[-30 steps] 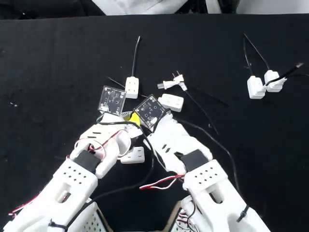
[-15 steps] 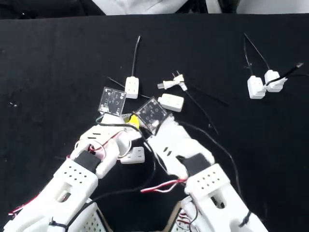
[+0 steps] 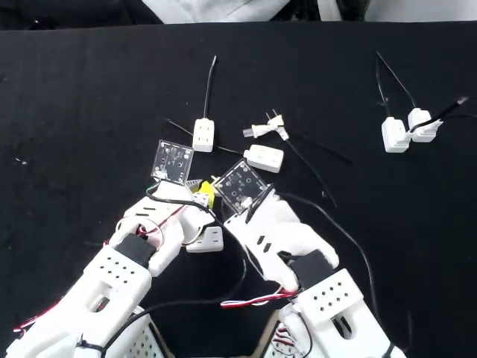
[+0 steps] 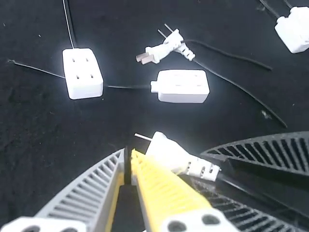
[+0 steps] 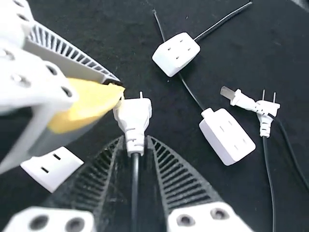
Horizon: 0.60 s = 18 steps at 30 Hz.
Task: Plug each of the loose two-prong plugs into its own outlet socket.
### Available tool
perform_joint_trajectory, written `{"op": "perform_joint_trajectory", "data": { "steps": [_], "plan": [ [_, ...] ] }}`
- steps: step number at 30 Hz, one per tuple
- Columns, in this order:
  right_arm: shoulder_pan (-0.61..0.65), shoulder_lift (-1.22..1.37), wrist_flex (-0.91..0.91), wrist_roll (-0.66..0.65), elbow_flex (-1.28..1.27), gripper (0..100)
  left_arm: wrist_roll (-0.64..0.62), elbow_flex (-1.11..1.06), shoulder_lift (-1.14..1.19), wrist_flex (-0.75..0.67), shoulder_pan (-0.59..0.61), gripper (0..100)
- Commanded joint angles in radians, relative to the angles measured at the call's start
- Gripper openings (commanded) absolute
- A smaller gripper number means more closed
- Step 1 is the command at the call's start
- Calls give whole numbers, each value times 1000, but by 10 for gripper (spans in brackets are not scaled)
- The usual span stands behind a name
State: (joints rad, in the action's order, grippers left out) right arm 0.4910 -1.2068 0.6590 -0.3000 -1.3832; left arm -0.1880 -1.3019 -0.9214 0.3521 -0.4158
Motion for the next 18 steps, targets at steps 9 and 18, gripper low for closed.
{"op": "perform_joint_trajectory", "data": {
  "steps": [9,18],
  "plan": [
    [20,-27,2,5,12,10,6,4,-8,-14,5,30],
    [20,-27,2,0,12,10,-100,87,-9,-15,125,30]
  ]
}}
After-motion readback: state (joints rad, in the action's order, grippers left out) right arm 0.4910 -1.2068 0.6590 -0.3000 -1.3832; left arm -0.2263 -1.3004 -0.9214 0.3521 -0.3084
